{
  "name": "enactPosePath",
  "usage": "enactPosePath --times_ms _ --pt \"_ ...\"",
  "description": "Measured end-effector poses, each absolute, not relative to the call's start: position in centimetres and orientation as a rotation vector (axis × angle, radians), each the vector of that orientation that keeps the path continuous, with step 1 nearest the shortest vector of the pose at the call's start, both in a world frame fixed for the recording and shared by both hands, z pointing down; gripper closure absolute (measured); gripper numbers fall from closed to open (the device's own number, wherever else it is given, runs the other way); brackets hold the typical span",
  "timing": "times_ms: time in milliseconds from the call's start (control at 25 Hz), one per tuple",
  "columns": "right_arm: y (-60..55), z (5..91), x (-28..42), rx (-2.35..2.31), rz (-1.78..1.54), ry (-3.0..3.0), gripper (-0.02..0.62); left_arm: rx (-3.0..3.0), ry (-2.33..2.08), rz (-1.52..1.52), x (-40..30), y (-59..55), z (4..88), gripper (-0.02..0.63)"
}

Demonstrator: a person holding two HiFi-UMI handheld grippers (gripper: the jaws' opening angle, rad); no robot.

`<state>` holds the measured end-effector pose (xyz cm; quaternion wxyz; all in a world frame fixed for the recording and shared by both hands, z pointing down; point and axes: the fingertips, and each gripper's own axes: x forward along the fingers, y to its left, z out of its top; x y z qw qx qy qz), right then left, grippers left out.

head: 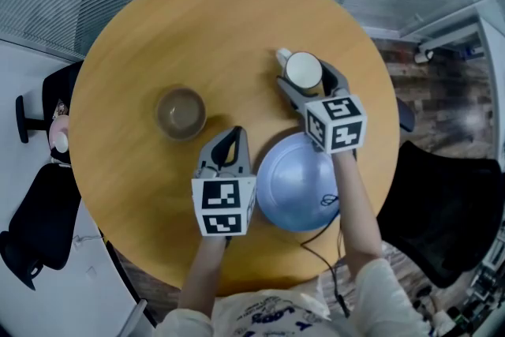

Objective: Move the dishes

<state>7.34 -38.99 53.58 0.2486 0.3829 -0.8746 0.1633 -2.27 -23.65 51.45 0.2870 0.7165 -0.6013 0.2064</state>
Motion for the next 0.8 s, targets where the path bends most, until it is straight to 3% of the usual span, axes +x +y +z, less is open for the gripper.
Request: enactPosePath --times_ms 800 --pt "-39.0 52.6 8.2 1.187 0.519 -2.387 0.206 1.900 -1.635 0.536 -2.9 -23.4 50.9 0.603"
